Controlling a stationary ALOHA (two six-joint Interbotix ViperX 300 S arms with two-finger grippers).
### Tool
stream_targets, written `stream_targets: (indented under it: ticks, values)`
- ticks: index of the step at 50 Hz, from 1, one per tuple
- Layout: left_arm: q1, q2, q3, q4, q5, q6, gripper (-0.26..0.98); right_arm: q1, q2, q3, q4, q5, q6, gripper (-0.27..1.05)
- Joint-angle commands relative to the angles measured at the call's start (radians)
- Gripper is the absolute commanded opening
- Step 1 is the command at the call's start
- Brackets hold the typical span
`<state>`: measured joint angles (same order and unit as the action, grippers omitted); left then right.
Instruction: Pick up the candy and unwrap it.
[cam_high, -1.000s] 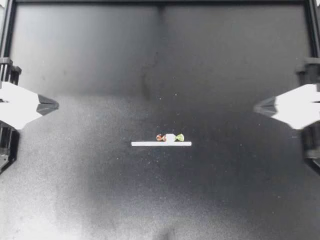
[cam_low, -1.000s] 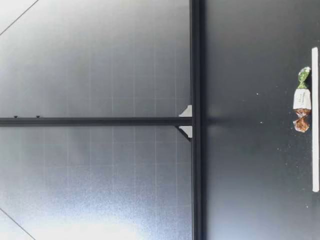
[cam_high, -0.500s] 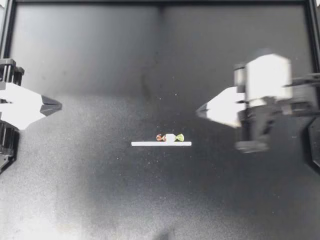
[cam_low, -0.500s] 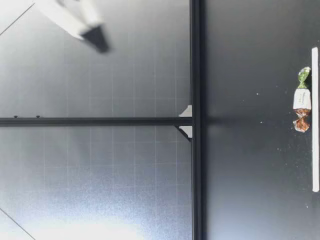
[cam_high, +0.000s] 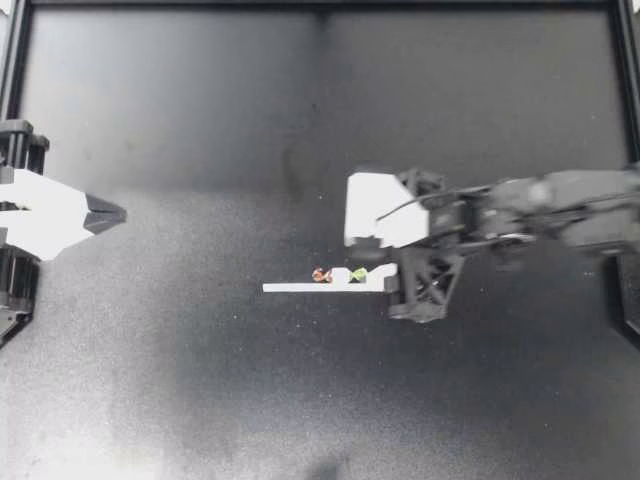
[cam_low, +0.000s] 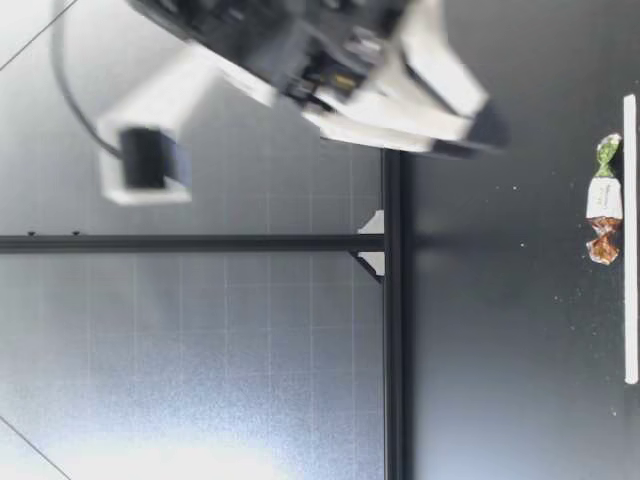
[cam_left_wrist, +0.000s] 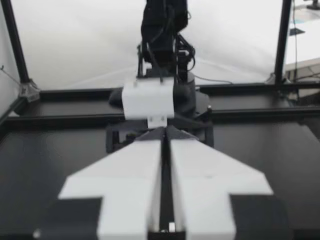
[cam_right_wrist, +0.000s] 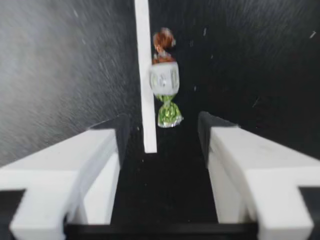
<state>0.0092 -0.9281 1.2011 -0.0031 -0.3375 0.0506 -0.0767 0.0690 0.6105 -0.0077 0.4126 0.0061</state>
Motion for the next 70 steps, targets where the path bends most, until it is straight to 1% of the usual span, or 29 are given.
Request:
stream_targets:
  ticks: [1,22,32,48,52,56,57,63,67,70]
  values:
    - [0.002,0.008,-0.008,-0.002,-0.009,-0.005,-0.09,-0.005,0.028,-0.041,-0.002,0.015,0.002,0.56]
    - [0.002,0.008,0.000,-0.003,-0.009,-0.006,-0.09,-0.014,0.135,-0.080,-0.002,0.011,0.002,0.55]
    - [0.002,0.008,0.006,-0.002,-0.009,-0.006,-0.09,-0.029,0.150,-0.081,-0.002,0.011,0.000,0.47]
    - [0.002,0.009,0.011,-0.002,-0.009,-0.008,-0.09,-0.029,0.199,-0.086,0.011,0.023,0.000,0.44]
    - [0.002,0.008,0.012,-0.002,-0.009,-0.008,-0.09,-0.029,0.202,-0.087,0.011,0.044,-0.002,0.39]
    - [0.002,0.009,0.012,-0.003,-0.009,-0.008,-0.09,-0.029,0.202,-0.087,0.011,0.077,-0.003,0.25]
    - [0.002,0.008,0.012,-0.002,-0.009,-0.008,-0.09,-0.028,0.201,-0.087,0.012,0.087,-0.003,0.20]
    - [0.002,0.008,0.014,-0.002,-0.009,-0.008,-0.09,-0.020,0.192,-0.089,0.014,0.115,-0.003,-0.03]
    - [0.002,0.009,0.018,-0.002,-0.008,-0.006,-0.09,-0.014,0.179,-0.092,0.014,0.121,-0.005,-0.12]
    - [0.003,0.009,0.020,-0.003,-0.009,-0.008,-0.09,-0.009,0.169,-0.098,0.015,0.126,-0.003,-0.16]
